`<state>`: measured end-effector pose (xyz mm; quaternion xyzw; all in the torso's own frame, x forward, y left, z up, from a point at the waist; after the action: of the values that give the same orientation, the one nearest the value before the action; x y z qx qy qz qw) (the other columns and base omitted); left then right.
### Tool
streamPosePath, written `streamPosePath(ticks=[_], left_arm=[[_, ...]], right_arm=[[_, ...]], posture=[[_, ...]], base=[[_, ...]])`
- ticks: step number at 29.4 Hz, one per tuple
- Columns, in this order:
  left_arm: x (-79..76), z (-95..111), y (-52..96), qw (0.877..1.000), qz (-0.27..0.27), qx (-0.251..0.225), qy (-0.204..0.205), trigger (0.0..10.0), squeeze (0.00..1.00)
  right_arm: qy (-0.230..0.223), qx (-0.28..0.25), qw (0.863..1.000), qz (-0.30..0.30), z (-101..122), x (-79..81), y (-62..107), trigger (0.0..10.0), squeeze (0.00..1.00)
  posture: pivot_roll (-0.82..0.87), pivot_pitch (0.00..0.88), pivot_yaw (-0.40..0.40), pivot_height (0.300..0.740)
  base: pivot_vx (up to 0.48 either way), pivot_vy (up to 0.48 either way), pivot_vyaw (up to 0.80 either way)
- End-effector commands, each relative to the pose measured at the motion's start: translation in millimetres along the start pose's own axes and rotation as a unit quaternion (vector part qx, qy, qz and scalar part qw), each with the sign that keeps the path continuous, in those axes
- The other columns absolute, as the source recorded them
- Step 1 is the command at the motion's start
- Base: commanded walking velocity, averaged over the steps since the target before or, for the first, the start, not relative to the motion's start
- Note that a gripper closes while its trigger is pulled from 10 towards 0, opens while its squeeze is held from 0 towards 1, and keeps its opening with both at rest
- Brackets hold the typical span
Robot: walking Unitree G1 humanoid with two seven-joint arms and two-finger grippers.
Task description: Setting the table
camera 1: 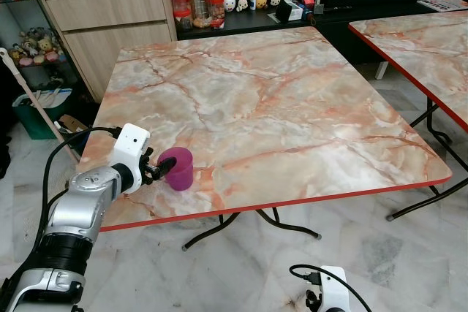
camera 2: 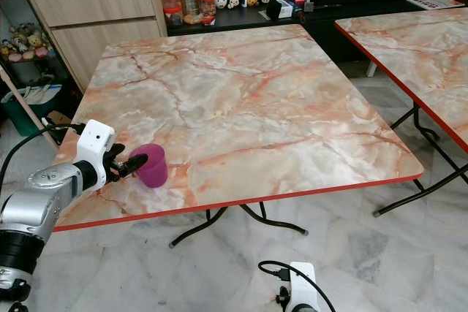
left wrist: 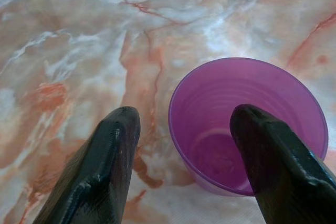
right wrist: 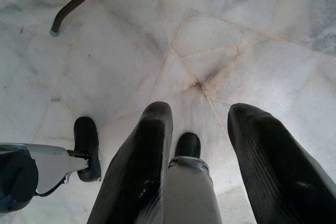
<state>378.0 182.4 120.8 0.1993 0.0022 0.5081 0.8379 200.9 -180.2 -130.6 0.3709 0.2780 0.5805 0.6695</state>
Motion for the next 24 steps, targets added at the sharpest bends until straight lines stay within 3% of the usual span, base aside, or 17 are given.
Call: streamPosePath(ticks=[1, 4, 6, 7, 8, 24], left_arm=[[-4.1, 0.6, -3.9, 1.000, -0.008, 0.011, -0.006, 3.6, 0.00], [-6.5, 1.7, -5.8, 1.000, -0.012, 0.012, -0.009, 3.8, 0.00], [-7.9, 2.7, -6.5, 1.000, -0.015, 0.011, -0.009, 3.2, 0.00], [-8.6, 3.1, -6.8, 1.000, -0.016, 0.011, -0.009, 2.5, 0.00], [-8.9, 3.3, -6.9, 1.000, -0.016, 0.011, -0.009, 0.0, 0.00], [-6.9, 4.7, -6.0, 1.000, -0.011, 0.011, -0.014, 0.0, 0.00]], right_arm=[[-0.006, 0.000, 1.000, -0.001, -1.2, 1.1, 0.2, 10.0, 0.00], [-0.007, 0.001, 1.000, -0.001, -1.6, 1.3, 0.2, 10.0, 0.00], [-0.008, 0.001, 1.000, -0.001, -1.8, 1.3, 0.2, 10.0, 0.00], [-0.008, 0.000, 1.000, -0.002, -1.8, 1.4, 0.3, 10.0, 0.00], [-0.009, 0.000, 1.000, -0.002, -1.8, 1.5, 0.2, 10.0, 0.00], [-0.010, -0.001, 1.000, 0.000, 0.1, 3.8, -0.3, 10.0, 0.00]], posture=[[0.07, 0.000, 0.061, 0.740], [0.07, 0.000, 0.063, 0.740], [0.07, 0.000, 0.064, 0.740], [0.07, 0.000, 0.064, 0.740], [0.07, 0.000, 0.064, 0.740], [0.07, 0.000, 0.062, 0.740]], base=[[0.000, 0.000, 0.00], [0.000, 0.000, 0.00], [0.000, 0.000, 0.00], [0.000, 0.000, 0.00], [0.000, 0.000, 0.00], [0.000, 0.000, 0.00]])
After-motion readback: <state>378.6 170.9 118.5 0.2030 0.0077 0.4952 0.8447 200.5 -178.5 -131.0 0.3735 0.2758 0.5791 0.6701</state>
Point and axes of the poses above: a point about 5 cm out from each wrist's last joint towards the gripper, its own y axis pointing back from the gripper into the wrist, its own z axis along the axis of the wrist's last joint, x = y × z, the point moved 5 cm from there along -y, pointing out of the wrist towards the gripper, and after that the axes turned 6 degrees about -y, right-handed, at the moved point
